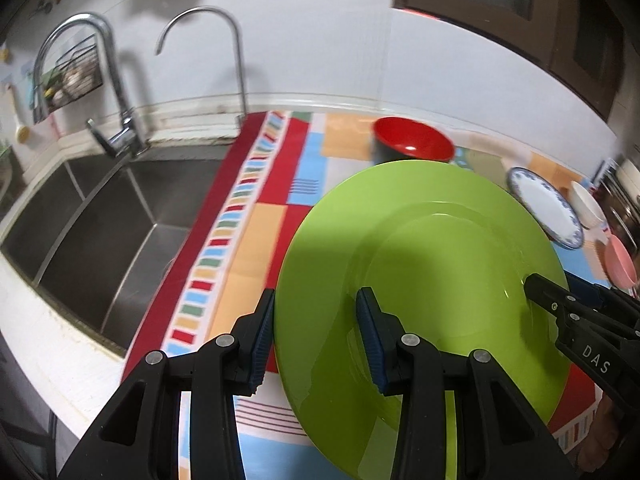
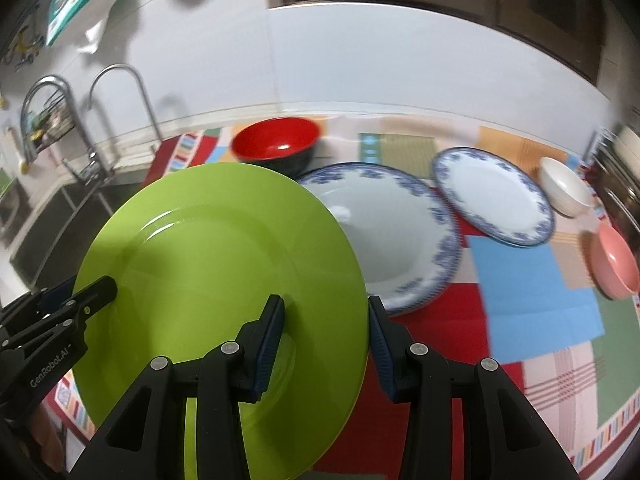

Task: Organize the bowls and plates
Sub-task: 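Carry the green plate with both grippers toward the sink edge of the table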

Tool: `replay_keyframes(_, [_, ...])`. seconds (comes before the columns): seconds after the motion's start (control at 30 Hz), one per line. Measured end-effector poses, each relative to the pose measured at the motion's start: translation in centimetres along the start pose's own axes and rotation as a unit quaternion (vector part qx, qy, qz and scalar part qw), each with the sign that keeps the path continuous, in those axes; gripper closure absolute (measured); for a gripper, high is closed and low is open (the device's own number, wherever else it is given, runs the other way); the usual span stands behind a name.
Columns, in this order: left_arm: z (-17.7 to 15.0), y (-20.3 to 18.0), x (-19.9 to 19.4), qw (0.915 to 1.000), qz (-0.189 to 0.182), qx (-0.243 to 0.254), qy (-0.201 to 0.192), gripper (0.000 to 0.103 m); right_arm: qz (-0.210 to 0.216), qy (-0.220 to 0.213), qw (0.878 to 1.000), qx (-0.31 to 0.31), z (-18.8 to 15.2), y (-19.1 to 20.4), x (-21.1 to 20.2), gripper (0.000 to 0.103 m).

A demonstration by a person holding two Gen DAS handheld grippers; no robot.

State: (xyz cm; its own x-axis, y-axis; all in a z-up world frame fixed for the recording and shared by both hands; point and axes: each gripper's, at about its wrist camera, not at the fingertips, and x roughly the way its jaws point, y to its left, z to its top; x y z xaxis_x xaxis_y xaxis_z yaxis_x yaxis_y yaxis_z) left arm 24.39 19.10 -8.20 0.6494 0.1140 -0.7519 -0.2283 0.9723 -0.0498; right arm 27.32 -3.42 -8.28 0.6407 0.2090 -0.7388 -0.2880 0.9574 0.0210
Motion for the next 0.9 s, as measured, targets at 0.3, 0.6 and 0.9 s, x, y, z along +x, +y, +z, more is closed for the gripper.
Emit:
replay_keyframes(0.3, [-0.8,3.5,1.3,0.9990,0.026,-0.031,0.022,0.063,0.029,0.022,0.999,-0.032,0.4,4.0,2.6,0.060])
replay_keyframes(0.6, [-1.7,5.3,2.8,0.9969,0.038,-0.050,0.047,0.063,0.042,0.045,0.997,-0.049,0.0,6.0,4.6,0.060])
replay_keyframes(0.9, [-2.6,6.3,4.3,0.9949,0.042,-0.061,0.069,0.063,0.047,0.071,0.995,-0.060,-0.7,7.2,6.8,0.060])
